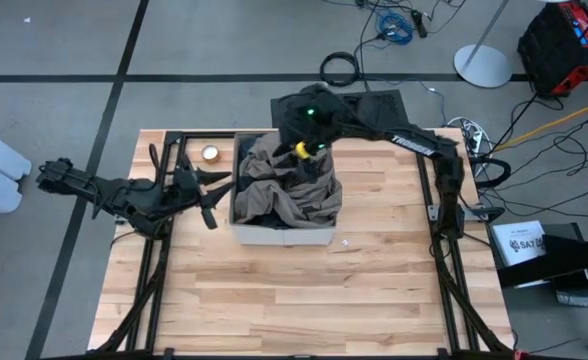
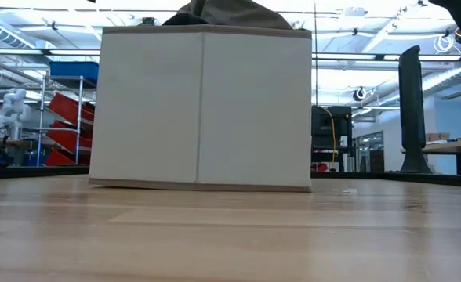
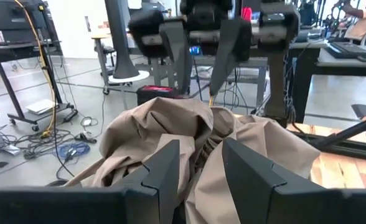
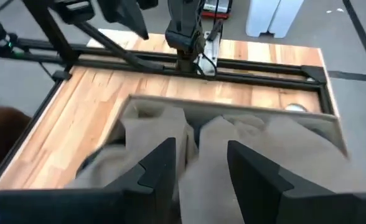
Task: Sort clothes
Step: Put the brown jacket into the white laundry bin
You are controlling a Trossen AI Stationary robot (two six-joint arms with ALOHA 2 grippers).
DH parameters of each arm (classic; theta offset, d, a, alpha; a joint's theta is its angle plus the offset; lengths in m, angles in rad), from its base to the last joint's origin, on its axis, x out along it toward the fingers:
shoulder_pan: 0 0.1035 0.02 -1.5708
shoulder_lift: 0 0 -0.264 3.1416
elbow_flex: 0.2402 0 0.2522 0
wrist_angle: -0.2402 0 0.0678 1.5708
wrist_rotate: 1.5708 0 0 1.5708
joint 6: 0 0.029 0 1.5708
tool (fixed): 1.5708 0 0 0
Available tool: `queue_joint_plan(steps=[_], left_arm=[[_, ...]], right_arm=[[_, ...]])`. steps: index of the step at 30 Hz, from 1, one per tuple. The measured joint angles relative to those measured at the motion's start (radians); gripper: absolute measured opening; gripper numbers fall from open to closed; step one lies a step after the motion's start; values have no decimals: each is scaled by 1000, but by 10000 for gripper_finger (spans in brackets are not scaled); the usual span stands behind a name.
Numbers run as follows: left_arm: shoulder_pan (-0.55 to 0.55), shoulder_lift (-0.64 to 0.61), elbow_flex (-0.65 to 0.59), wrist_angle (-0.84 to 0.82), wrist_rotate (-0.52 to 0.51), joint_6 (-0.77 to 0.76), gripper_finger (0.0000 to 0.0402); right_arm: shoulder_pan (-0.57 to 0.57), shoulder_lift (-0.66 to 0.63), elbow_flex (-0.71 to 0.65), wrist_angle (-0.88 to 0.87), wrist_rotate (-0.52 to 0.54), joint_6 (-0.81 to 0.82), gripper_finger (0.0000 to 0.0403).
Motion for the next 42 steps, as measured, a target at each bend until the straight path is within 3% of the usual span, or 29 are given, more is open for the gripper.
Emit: queue_joint_plan(steps=[4,13,19,31,36,42], left_arm=[[0,1,0,0,0,-26,132],[-5,18,0,-65,1,-83,132],[-5,17,0,-97,3,-106,132],[-5,17,0,-108,3,-106,132],[-5,17,0,-111,3,-106,132],[-5,17,0,-112,3,-105,132]], right_arm=[[21,77,-1,74,8,71,132],[65,280,-1,-27,24,75,132],[72,384,5,-76,206,45,132],[-45,408,3,-209,217,-30,132],[-51,400,1,-237,217,-104,132],[-43,350,-4,-246,224,-78,132]])
